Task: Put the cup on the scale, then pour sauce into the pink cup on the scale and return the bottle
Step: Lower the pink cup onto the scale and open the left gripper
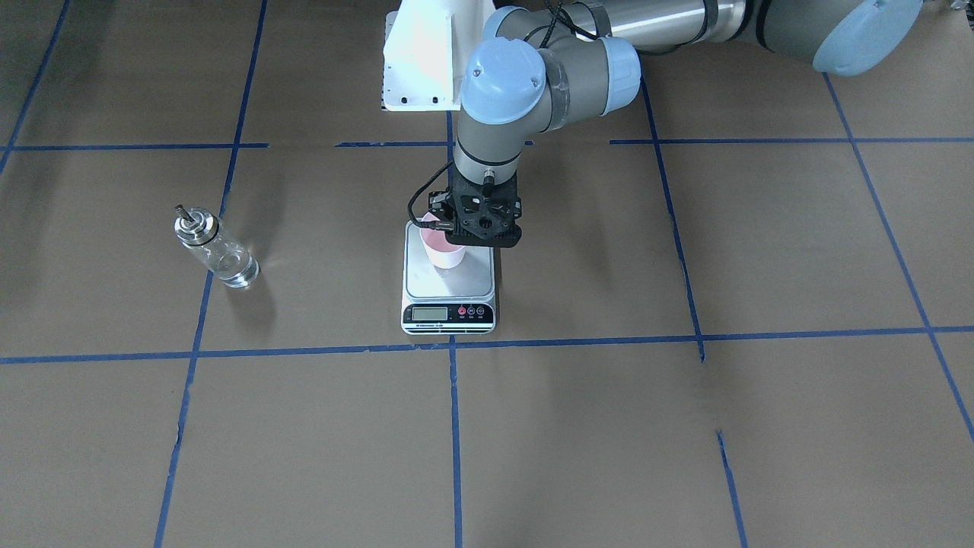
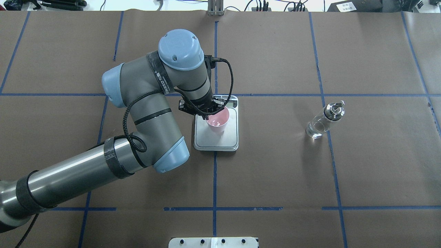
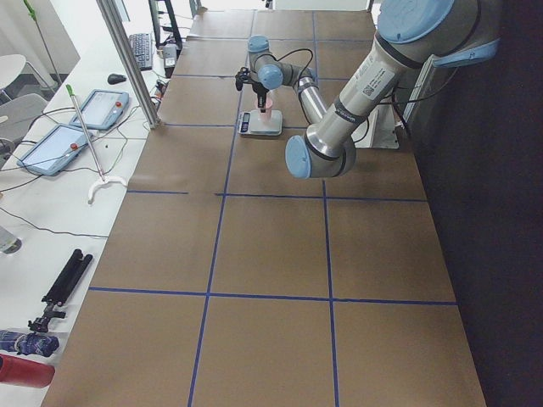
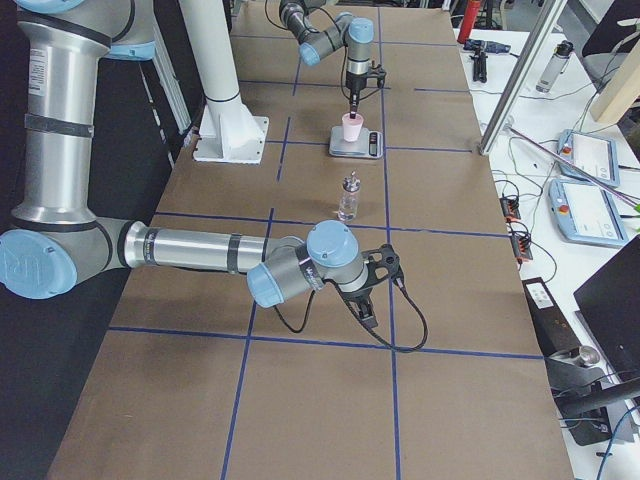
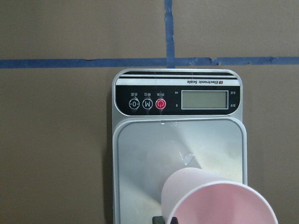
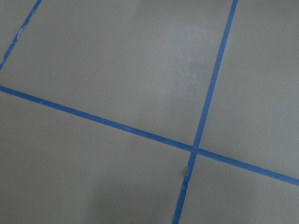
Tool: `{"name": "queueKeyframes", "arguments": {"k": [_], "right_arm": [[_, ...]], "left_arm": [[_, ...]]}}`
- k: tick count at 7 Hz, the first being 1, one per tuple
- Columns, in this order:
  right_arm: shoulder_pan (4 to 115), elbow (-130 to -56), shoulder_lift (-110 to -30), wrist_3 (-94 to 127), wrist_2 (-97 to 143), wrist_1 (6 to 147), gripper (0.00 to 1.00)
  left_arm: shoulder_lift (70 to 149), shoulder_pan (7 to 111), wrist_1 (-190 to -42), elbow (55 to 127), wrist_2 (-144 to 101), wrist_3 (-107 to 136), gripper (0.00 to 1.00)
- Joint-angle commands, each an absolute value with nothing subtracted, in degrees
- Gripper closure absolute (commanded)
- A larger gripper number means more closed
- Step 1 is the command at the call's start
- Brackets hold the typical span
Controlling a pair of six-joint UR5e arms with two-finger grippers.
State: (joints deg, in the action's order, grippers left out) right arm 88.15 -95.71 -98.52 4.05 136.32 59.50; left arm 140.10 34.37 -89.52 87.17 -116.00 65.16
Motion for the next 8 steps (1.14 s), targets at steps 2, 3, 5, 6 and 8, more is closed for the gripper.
{"name": "queueKeyframes", "arguments": {"k": [2, 3, 5, 6, 8], "right_arm": [[88.15, -95.71, -98.53, 4.04, 136.41, 59.50, 0.00], [88.15, -95.71, -98.53, 4.04, 136.32, 59.50, 0.00], [88.15, -95.71, -98.53, 4.04, 136.41, 59.50, 0.00], [88.15, -95.71, -98.53, 4.04, 136.32, 59.50, 0.00], [88.15, -95.71, -98.53, 4.04, 136.41, 59.50, 0.00]], "left_arm": [[140.10, 35.42, -90.26, 86.40, -115.14, 65.04, 1.00], [140.10, 35.42, -91.31, 85.70, -115.05, 65.13, 1.00], [140.10, 35.42, -92.45, 84.99, -115.05, 65.04, 0.98], [140.10, 35.33, -92.46, 84.82, -115.05, 65.04, 0.85], [140.01, 35.33, -92.64, 84.81, -115.05, 64.69, 0.47]]}}
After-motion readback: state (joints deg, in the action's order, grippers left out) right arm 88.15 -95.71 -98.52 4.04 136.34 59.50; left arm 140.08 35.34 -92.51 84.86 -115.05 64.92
